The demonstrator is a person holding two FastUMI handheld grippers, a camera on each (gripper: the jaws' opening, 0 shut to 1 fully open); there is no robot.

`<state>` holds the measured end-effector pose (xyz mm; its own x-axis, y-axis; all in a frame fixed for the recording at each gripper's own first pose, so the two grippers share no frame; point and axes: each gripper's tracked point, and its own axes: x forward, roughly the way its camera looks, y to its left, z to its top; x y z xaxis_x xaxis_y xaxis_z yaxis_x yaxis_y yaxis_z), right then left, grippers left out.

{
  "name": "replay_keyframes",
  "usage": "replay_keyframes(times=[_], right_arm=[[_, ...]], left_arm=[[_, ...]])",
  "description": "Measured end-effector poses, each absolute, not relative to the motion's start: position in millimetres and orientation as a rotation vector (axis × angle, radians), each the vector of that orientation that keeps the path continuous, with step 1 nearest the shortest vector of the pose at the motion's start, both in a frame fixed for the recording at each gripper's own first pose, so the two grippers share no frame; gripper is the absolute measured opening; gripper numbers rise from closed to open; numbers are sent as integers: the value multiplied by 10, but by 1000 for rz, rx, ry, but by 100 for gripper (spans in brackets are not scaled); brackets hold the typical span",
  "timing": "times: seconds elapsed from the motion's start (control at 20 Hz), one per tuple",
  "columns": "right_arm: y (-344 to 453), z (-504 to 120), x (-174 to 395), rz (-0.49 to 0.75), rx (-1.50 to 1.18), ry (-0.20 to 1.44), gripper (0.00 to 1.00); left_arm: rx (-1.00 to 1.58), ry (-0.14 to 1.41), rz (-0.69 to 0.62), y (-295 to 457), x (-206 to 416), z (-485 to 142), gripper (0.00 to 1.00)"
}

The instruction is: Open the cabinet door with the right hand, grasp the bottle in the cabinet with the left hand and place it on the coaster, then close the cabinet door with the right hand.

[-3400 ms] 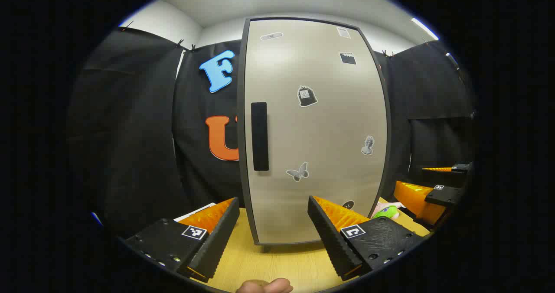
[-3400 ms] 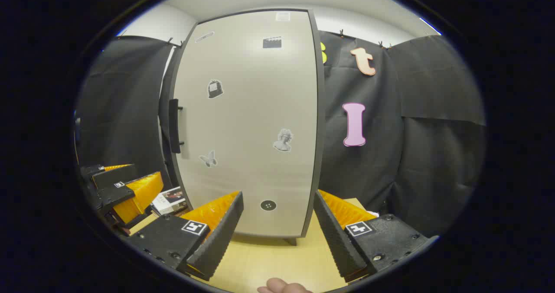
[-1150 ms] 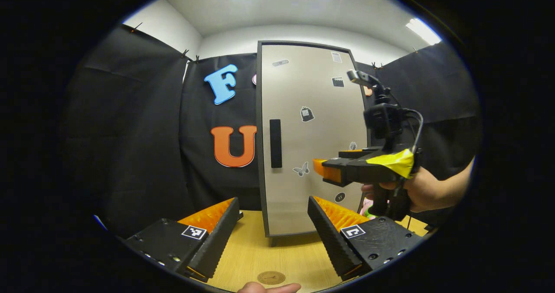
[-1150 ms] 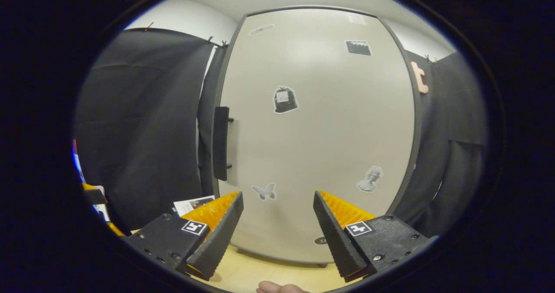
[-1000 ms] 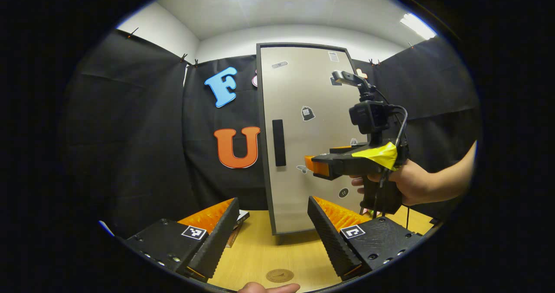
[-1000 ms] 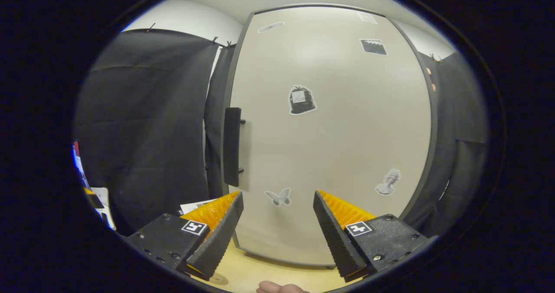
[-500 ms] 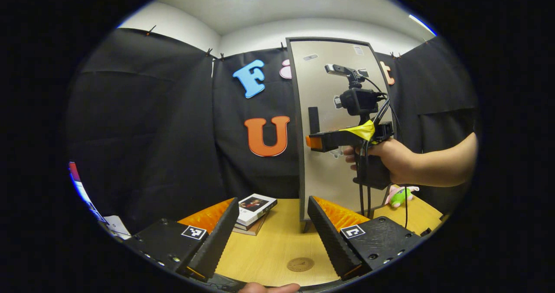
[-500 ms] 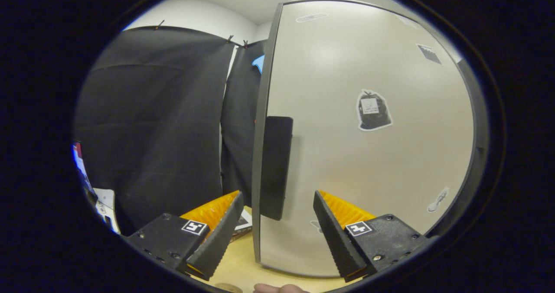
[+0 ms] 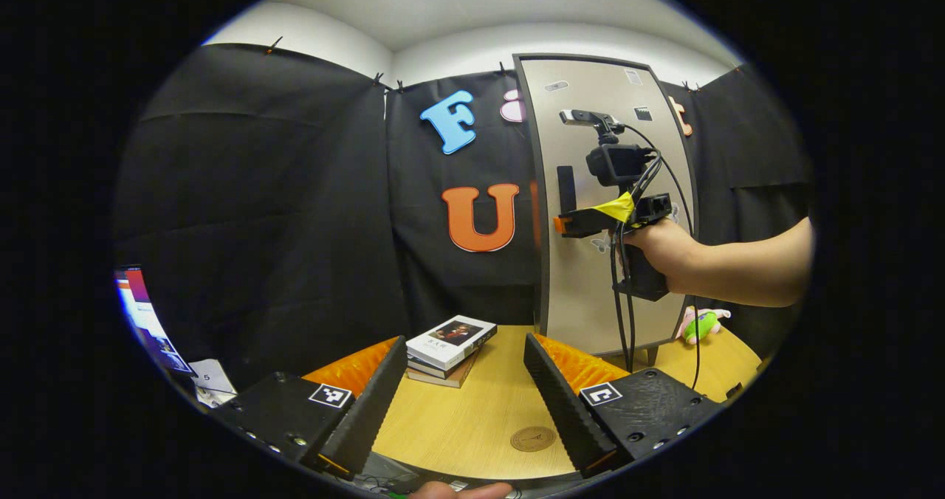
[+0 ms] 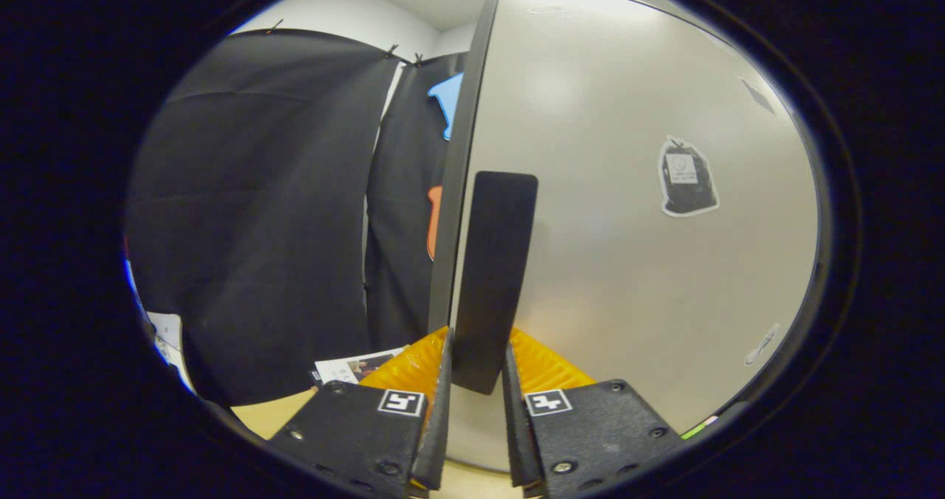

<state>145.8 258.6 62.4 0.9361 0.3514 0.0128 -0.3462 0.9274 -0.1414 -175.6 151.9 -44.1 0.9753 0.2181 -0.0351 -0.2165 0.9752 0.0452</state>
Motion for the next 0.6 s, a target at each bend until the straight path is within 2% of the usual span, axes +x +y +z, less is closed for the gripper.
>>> replay_keyframes(times=[0.05,0.25,0.6], right_arm=[[2583,627,1467,357,-148,-37,31],[2576,619,1427,380,-162,-22,24],[2538,591,1223,423,-130,-23,20]], left_arm=[[38,41,219,1529,-1760,-450,96],[28,58,218,1593,-1859,-533,96],[19,79,205,1616,-1949,-605,96]])
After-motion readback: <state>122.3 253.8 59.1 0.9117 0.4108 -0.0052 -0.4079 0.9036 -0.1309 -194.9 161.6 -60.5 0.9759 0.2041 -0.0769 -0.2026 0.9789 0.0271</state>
